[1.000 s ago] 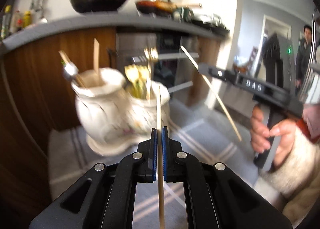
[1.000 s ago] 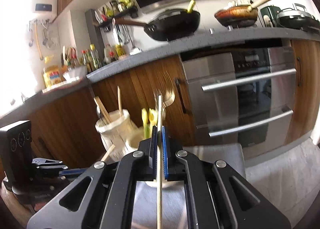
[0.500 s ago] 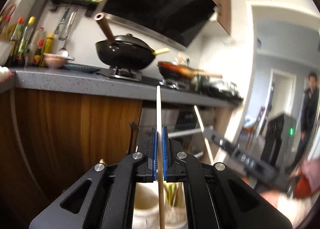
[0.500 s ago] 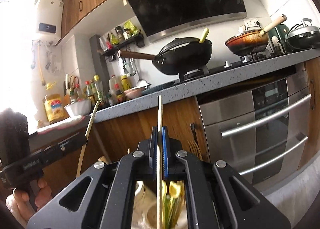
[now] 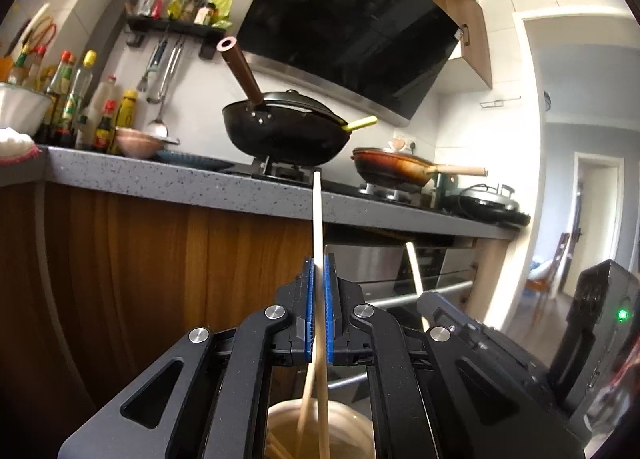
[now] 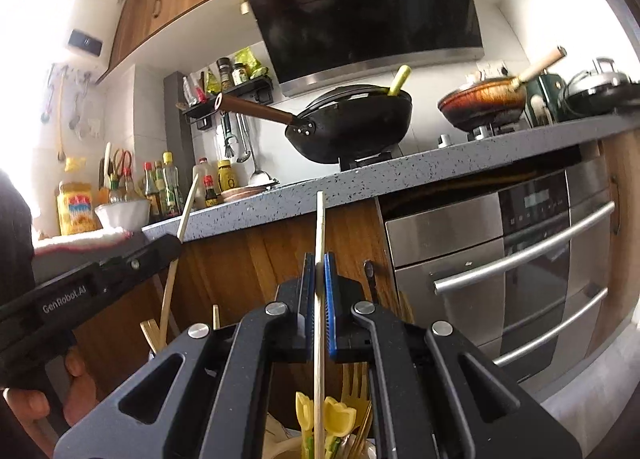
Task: Organize utensils
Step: 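Lift both gold chopsticks with both tools over the ceramic holder, then lower and release the gold chopsticks into the holder with both tools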
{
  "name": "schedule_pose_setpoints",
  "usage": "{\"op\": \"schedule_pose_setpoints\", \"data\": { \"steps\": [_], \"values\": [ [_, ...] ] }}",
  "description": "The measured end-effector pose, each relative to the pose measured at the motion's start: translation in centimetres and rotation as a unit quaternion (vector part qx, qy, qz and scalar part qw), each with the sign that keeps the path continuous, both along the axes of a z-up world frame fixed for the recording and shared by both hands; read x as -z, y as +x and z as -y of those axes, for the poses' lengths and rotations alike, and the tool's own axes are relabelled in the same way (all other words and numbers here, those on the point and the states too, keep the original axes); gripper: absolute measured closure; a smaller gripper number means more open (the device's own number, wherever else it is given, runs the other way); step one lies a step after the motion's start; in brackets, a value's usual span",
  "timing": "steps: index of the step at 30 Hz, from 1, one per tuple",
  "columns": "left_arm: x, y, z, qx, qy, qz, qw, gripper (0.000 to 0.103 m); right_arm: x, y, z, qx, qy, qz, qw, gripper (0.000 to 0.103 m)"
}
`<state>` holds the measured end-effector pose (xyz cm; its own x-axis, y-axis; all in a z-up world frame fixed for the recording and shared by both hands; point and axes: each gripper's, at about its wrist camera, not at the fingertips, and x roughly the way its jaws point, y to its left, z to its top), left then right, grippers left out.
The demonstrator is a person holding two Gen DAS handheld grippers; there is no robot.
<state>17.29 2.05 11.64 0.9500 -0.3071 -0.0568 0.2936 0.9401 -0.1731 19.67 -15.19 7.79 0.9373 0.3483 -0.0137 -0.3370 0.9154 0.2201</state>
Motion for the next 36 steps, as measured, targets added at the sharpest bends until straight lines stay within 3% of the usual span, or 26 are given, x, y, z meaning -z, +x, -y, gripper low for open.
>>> {"op": "schedule_pose_setpoints", "data": {
  "steps": [5, 23, 26, 27, 28, 29, 31, 36],
  "values": [
    [0.9, -0.7, 0.4, 0.007, 0.018, -0.008, 0.9998, 0.098, 0.9, -0.6, 0.0, -0.015, -0.017, -0.018, 1.000, 0.098],
    [6.3, -7.5, -0.2, 0.022, 0.065, -0.097, 0.9929, 0.098, 4.5, -6.2, 1.8, -0.025, -0.054, -0.082, 0.995, 0.096],
    [6.5, -8.0, -0.1, 0.017, 0.075, -0.102, 0.9918, 0.083, 4.5, -6.8, 2.1, -0.029, -0.052, -0.090, 0.994, 0.060],
    [6.6, -8.4, -0.2, 0.017, 0.074, -0.101, 0.9919, 0.070, 4.4, -7.2, 2.4, -0.032, -0.049, -0.088, 0.994, 0.048],
    [6.7, -8.7, -0.3, 0.015, 0.073, -0.100, 0.9922, 0.054, 4.4, -7.5, 2.5, -0.032, -0.051, -0.087, 0.994, 0.047],
    [6.8, -9.1, -0.4, 0.013, 0.072, -0.099, 0.9924, 0.049, 4.5, -7.9, 2.7, -0.029, -0.058, -0.089, 0.994, 0.046],
    [7.0, -9.6, -0.6, 0.010, 0.071, -0.100, 0.9924, 0.043, 4.6, -8.4, 2.9, -0.028, -0.066, -0.095, 0.993, 0.032],
    [7.7, -10.5, -0.8, -0.006, 0.074, -0.104, 0.9918, 0.023, 5.0, -10.1, 3.5, -0.030, -0.083, -0.100, 0.991, 0.011]
  ]
}}
